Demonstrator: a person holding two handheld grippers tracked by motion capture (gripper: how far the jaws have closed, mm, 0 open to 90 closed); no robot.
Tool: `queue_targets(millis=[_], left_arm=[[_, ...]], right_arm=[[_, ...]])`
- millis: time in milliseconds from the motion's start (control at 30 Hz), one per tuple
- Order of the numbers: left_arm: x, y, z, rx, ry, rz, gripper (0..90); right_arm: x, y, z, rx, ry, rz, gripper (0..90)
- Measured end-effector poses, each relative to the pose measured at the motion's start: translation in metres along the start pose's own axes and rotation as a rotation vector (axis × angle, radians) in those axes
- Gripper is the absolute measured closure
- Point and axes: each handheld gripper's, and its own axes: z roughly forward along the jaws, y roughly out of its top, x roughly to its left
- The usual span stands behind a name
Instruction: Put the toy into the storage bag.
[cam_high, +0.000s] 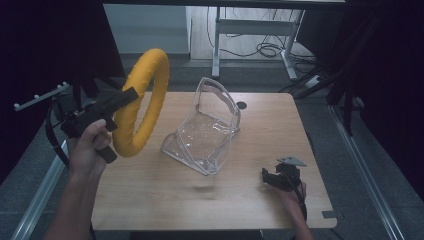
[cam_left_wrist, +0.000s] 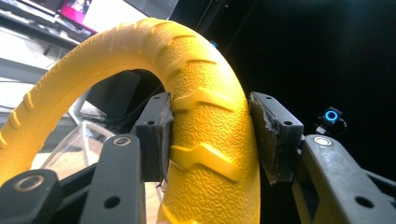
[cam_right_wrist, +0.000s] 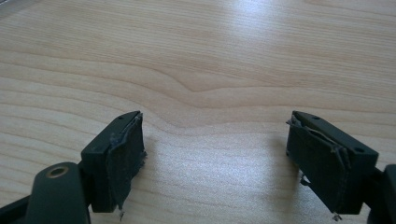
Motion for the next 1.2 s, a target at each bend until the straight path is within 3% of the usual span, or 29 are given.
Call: queue_targets(millis=[333, 667, 967, 1200], left_arm=[[-0.033, 0.015, 0.028, 0.016, -0.061, 0.025, 51.3], [-0.062, 0.014, 0.061, 0.033, -0.132, 0.023, 51.2], [-0.065, -0.004, 0.096, 0.050, -0.164, -0.016, 51.2], [-0.052, -0.026, 0.116, 0.030, -0.100, -0.028, 51.2]], right_arm=[[0.000, 0.000, 0.000, 0.002, -0.002, 0.003, 19.0], [0.000, 0.000, 0.000, 0.001, -0.003, 0.004, 19.0], [0.000, 0.000, 0.000, 0.003, -0.002, 0.003, 19.0], [0.000, 0.001, 0.000, 0.002, -0.001, 0.009, 19.0]])
